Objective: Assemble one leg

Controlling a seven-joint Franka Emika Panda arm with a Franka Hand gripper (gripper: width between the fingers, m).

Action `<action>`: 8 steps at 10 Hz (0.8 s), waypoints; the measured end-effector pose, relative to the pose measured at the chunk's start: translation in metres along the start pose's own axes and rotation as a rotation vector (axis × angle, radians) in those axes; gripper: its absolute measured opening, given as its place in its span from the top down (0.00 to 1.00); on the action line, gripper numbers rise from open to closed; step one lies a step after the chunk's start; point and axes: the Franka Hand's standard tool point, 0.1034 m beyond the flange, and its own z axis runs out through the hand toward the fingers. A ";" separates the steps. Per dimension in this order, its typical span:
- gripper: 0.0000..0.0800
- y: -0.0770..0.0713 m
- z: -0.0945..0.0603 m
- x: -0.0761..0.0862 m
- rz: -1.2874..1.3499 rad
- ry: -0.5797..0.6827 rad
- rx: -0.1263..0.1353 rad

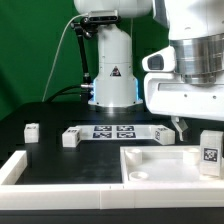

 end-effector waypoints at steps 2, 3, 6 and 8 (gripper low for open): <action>0.19 0.000 0.000 0.002 -0.121 0.017 -0.004; 0.19 0.000 0.000 0.003 -0.121 0.017 -0.004; 0.60 0.000 0.000 0.003 -0.119 0.016 -0.004; 0.64 0.000 0.000 0.003 -0.106 0.016 -0.003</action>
Offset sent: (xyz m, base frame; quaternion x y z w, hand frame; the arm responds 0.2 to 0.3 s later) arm 0.0000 0.0000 0.0000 0.0000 0.0000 0.0000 1.0000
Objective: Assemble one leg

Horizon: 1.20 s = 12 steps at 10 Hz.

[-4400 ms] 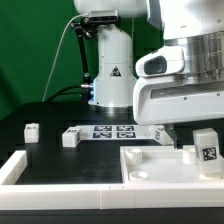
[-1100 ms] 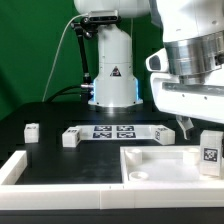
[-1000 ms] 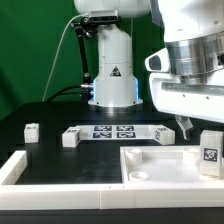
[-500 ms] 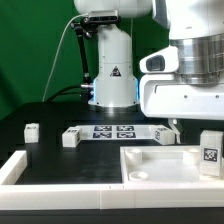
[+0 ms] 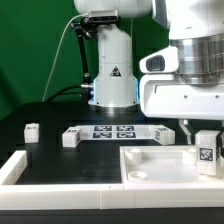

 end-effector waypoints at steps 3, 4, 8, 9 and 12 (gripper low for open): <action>0.64 -0.001 0.000 -0.001 0.127 -0.004 0.005; 0.64 -0.001 0.001 0.001 0.248 0.001 0.030; 0.64 -0.001 0.002 -0.002 0.717 0.032 0.105; 0.64 -0.001 0.002 -0.002 0.849 0.029 0.105; 0.64 -0.004 0.003 -0.002 1.259 0.019 0.140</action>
Offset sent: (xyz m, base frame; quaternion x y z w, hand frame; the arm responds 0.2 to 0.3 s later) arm -0.0002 -0.0152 0.0028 0.0536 0.0275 0.2247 0.9726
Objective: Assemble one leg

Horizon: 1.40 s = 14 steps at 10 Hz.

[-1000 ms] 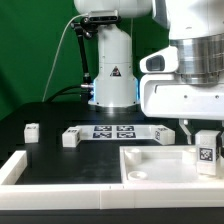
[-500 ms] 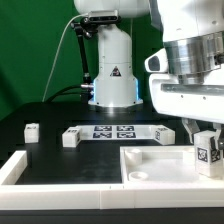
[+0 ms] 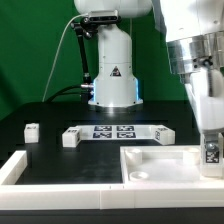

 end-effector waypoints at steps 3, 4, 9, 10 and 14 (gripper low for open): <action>0.64 0.000 0.000 0.000 0.241 -0.004 0.016; 0.64 -0.001 0.000 0.000 0.267 -0.012 0.017; 0.34 -0.001 0.000 0.002 0.214 -0.034 0.010; 0.24 -0.001 0.000 0.002 0.185 -0.034 0.010; 0.19 -0.001 -0.003 0.003 -0.344 -0.029 -0.044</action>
Offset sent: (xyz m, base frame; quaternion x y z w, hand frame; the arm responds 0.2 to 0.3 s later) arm -0.0007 -0.0071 -0.0032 0.0044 0.0130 0.2645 0.9643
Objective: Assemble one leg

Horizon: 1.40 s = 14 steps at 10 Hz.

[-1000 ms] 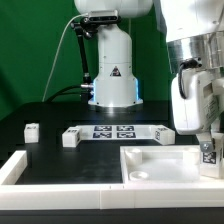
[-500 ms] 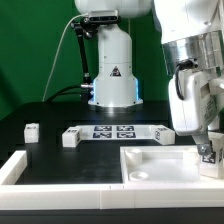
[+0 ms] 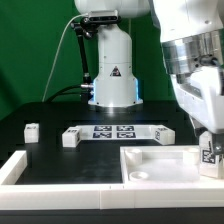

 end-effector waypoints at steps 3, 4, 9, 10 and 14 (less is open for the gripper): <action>0.19 0.000 -0.001 -0.001 -0.359 0.018 -0.062; 0.19 -0.001 -0.001 0.001 -0.525 0.034 -0.081; 0.19 -0.001 0.000 -0.003 -0.894 0.022 -0.084; 0.19 -0.002 -0.001 -0.004 -0.940 0.020 -0.082; 0.52 -0.002 -0.001 -0.003 -0.937 0.021 -0.082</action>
Offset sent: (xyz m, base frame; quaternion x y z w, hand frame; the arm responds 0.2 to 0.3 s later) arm 0.0077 -0.0015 -0.0009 -0.0874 0.0551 -0.4107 0.9059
